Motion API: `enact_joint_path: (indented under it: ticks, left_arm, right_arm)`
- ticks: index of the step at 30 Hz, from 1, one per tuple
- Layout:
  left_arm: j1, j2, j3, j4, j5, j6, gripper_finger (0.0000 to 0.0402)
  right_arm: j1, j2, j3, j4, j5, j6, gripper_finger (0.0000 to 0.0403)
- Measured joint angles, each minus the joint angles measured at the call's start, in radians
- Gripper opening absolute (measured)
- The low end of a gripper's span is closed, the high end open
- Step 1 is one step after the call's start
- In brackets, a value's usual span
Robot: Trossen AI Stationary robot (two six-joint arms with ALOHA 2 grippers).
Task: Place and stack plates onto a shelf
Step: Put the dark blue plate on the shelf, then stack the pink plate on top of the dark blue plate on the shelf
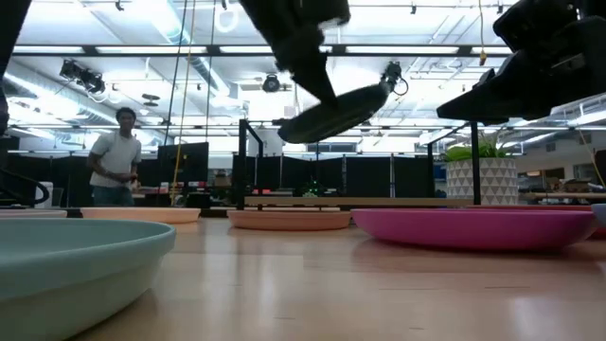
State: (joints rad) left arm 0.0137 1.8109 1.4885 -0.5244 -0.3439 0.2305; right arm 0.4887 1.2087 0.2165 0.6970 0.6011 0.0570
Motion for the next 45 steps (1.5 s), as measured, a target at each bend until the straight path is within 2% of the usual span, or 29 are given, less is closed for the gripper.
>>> enact_joint_path:
  ticks: [8,15,20,23,30,33,39,45]
  left_arm:
    - [0.143,0.057,-0.012,-0.005,0.070,0.017,0.0014]
    - [0.190,0.163,-0.012,-0.046,0.073,0.051,0.0014]
    - [0.222,0.172,-0.012,-0.109,0.090,0.015,0.0019]
    - [0.226,0.171,-0.011,-0.106,0.102,-0.002,0.0037]
    - [0.209,0.160,0.027,-0.157,0.103,-0.016,0.0116]
    - [0.183,0.122,0.059,-0.165,0.086,-0.018,0.0138]
    - [0.075,0.015,0.078,-0.204,0.096,-0.127,0.0145]
    - [-0.087,-0.020,0.076,-0.475,0.165,-0.331,0.0146]
  right_arm:
    - [0.013,0.000,0.000,-0.002,0.004,-0.005,0.0075]
    - [0.013,0.000,0.000,-0.012,0.004,-0.006,0.0075]
    - [0.013,0.000,0.000,-0.012,0.006,-0.007,0.0075]
    - [0.013,0.000,0.000,-0.012,0.006,-0.008,0.0075]
    - [0.013,0.000,0.000,-0.012,0.008,-0.014,0.0075]
    - [0.013,0.000,0.000,-0.006,0.008,-0.031,0.0075]
    - [0.012,0.000,0.000,0.007,0.009,-0.070,0.0075]
    - [0.008,0.000,0.000,0.031,0.008,-0.120,0.0075]
